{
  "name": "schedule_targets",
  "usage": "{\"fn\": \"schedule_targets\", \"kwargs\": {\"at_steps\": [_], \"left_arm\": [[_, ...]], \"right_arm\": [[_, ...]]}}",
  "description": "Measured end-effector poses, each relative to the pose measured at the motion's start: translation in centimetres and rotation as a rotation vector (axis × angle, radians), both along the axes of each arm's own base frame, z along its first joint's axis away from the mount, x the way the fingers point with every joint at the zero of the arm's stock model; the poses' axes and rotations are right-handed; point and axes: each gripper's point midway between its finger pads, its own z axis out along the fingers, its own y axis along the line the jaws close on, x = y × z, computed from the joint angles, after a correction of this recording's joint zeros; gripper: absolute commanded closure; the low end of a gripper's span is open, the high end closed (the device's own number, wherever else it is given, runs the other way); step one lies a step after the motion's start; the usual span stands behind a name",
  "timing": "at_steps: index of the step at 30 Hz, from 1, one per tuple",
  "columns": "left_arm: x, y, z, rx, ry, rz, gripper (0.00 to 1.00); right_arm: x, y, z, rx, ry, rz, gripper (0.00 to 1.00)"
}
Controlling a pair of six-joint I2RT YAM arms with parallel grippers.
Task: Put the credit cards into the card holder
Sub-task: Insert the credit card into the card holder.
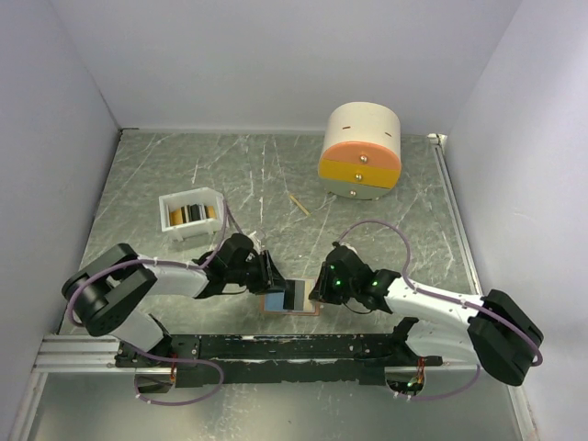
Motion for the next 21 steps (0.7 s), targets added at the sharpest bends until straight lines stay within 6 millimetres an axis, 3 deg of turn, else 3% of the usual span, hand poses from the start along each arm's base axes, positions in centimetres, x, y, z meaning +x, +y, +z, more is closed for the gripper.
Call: {"fn": "schedule_targets", "kwargs": {"at_steps": [2, 3, 7, 11, 21], "left_arm": [[-0.3, 0.0, -0.6, 0.006, 0.018, -0.001, 0.78], [-0.5, -0.1, -0.9, 0.007, 0.026, -0.002, 0.82], [-0.9, -0.4, -1.6, 0.005, 0.051, -0.012, 0.82], [-1.2, -1.0, -1.8, -0.012, 0.061, -0.021, 0.91], [-1.4, -2.0, -1.9, -0.029, 0.065, -0.041, 0.93]], "right_arm": [[0.0, 0.1, -0.1, 0.002, 0.001, 0.002, 0.79], [0.0, 0.0, -0.3, 0.002, 0.002, 0.002, 0.79], [-0.2, -0.1, -0.6, -0.005, 0.007, 0.002, 0.80], [-0.1, 0.0, -0.7, -0.003, 0.006, 0.007, 0.81], [0.0, 0.1, -0.9, -0.010, -0.009, 0.035, 0.81]]}}
